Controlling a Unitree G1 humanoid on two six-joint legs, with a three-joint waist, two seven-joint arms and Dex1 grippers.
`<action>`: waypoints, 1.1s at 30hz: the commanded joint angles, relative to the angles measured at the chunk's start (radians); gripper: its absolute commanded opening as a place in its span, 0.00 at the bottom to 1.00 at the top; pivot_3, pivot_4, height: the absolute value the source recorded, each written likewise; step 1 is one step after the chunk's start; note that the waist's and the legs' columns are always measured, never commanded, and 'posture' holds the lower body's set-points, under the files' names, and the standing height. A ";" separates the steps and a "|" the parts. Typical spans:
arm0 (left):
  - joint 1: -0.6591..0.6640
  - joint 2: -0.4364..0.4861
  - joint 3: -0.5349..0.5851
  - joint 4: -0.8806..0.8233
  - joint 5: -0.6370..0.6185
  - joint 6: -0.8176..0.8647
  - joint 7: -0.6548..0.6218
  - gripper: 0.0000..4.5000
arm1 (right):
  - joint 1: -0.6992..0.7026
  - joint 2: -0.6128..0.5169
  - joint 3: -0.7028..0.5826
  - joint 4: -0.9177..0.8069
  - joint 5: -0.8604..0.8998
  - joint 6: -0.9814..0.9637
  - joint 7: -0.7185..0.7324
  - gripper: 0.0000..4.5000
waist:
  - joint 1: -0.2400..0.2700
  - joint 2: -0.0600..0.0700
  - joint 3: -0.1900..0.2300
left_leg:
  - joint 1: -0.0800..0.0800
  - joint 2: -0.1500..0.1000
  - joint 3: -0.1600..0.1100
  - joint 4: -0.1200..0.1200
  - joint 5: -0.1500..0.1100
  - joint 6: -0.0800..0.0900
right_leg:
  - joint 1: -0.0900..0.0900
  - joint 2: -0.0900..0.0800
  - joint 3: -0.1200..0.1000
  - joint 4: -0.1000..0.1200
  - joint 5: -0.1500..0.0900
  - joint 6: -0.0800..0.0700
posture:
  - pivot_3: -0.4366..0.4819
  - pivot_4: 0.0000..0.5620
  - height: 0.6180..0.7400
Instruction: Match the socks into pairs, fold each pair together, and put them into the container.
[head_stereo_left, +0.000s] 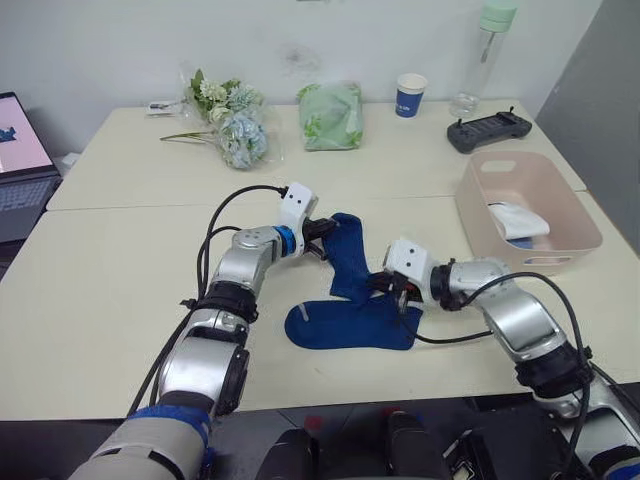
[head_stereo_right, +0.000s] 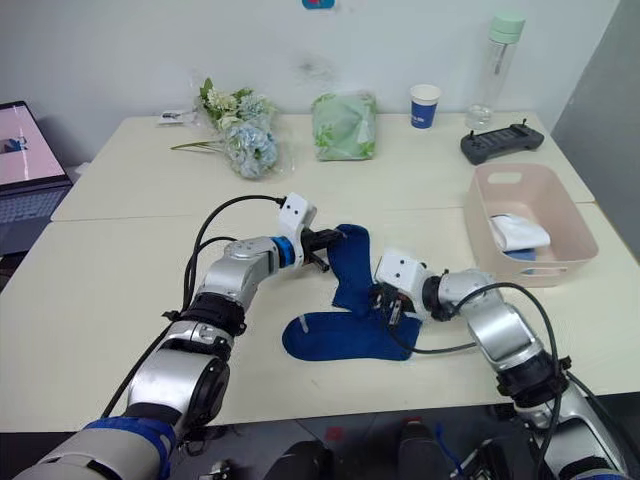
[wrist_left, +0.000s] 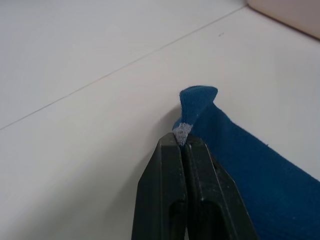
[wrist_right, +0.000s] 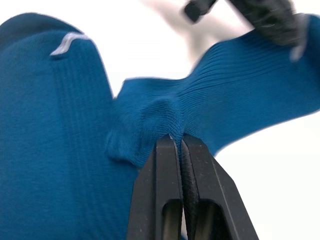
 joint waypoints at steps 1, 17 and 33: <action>0.077 0.000 0.048 -0.231 -0.049 0.099 0.078 0.00 | -0.060 -0.034 -0.023 0.068 -0.010 -0.119 0.050 0.00 | 0.000 0.000 0.000 | 0.000 0.000 0.000 0.000 0.000 0.000 | 0.000 0.000 0.000 0.000 0.000 0.000 | 0.48 0.27 1.00; 0.596 -0.317 0.134 -1.073 -0.100 0.426 0.657 0.04 | -0.351 0.060 0.020 0.705 -0.078 -0.601 0.272 0.24 | 0.008 0.000 0.000 | 0.000 0.002 -0.001 0.004 0.000 0.000 | 0.002 -0.002 0.001 0.000 0.000 0.000 | 0.48 0.27 1.00; 0.519 0.212 0.171 -0.878 -0.225 0.430 0.205 0.77 | -0.015 0.151 -0.216 0.061 0.153 0.339 -0.123 0.77 | 0.009 0.001 -0.001 | 0.000 0.002 -0.001 0.003 0.000 0.000 | 0.002 -0.001 0.001 0.001 0.000 0.000 | 0.48 0.27 1.00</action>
